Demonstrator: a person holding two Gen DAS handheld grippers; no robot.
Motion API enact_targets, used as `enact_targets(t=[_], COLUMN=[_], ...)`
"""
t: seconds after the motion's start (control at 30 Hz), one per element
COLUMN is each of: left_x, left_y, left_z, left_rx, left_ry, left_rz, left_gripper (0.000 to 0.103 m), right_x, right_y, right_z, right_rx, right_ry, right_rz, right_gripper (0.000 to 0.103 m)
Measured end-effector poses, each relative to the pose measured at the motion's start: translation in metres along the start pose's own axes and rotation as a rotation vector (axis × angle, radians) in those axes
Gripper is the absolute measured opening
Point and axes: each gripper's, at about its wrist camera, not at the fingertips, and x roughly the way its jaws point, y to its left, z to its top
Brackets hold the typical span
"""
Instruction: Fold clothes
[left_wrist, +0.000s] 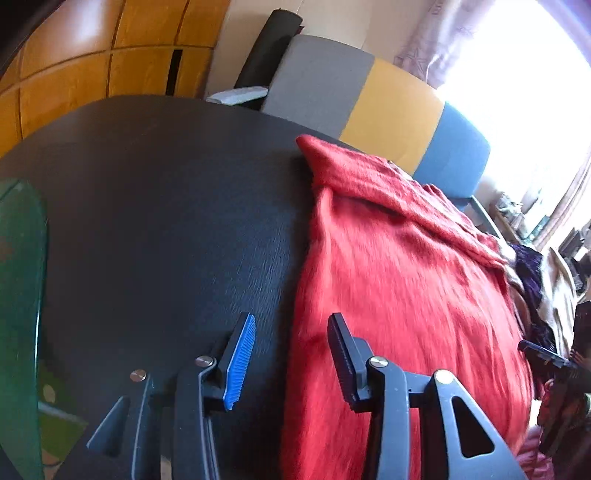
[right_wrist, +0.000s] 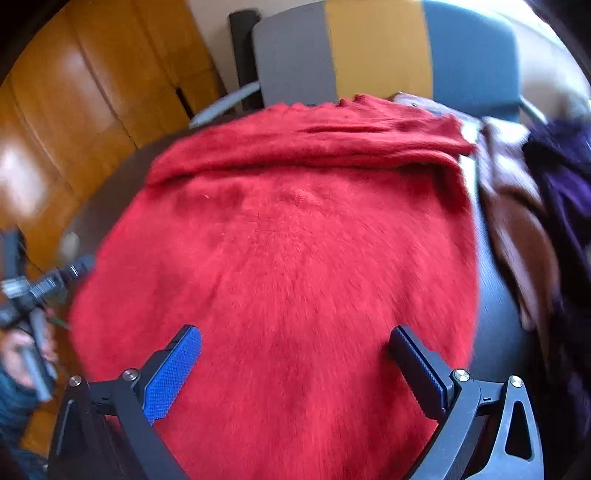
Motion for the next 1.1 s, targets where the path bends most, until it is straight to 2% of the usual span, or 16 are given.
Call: enact_targets(t=[0.1, 0.23, 0.37, 0.43, 0.5, 0.57, 0.63, 0.8, 1.0, 1.1], left_x=[-0.012, -0.021, -0.021, -0.02, -0.019, -0.026, -0.029, -0.032, -0.026, -0.029], left_y=[0.002, -0.004, -0.015, -0.018, -0.014, -0.009, -0.016, -0.041, -0.055, -0.054], left_z=[-0.014, -0.034, -0.04, -0.043, -0.042, -0.046, -0.051, -0.062, -0.06, -0.064], left_rx=[0.033, 0.015, -0.018, -0.051, -0.109, -0.15, -0.098, 0.081, 0.179, 0.181], left_ry=[0.007, 0.015, 0.025, 0.034, 0.039, 0.05, 0.056, 0.05, 0.064, 0.069], left_rz=[-0.043, -0.097, -0.098, -0.098, -0.129, -0.183, -0.19, -0.126, -0.122, -0.132], left_gripper=[0.043, 0.052, 0.054, 0.055, 0.056, 0.055, 0.055, 0.055, 0.055, 0.055], right_x=[-0.039, -0.071, -0.07, -0.06, -0.051, -0.043, -0.034, -0.015, -0.017, -0.017], right_y=[-0.026, -0.058, -0.057, -0.046, -0.034, -0.022, -0.011, 0.004, 0.004, -0.001], right_z=[-0.02, -0.061, -0.093, -0.091, -0.09, -0.085, -0.08, -0.066, -0.071, -0.069], right_rx=[0.096, 0.209, 0.238, 0.22, 0.199, 0.164, 0.135, 0.096, 0.046, 0.049], right_ry=[-0.056, -0.085, -0.072, -0.078, -0.081, -0.075, -0.072, -0.071, -0.065, -0.051], right_rz=[0.056, 0.138, 0.295, 0.356, 0.406, 0.414, 0.413, 0.367, 0.367, 0.397], right_gripper=[0.103, 0.103, 0.103, 0.103, 0.103, 0.103, 0.103, 0.101, 0.102, 0.102])
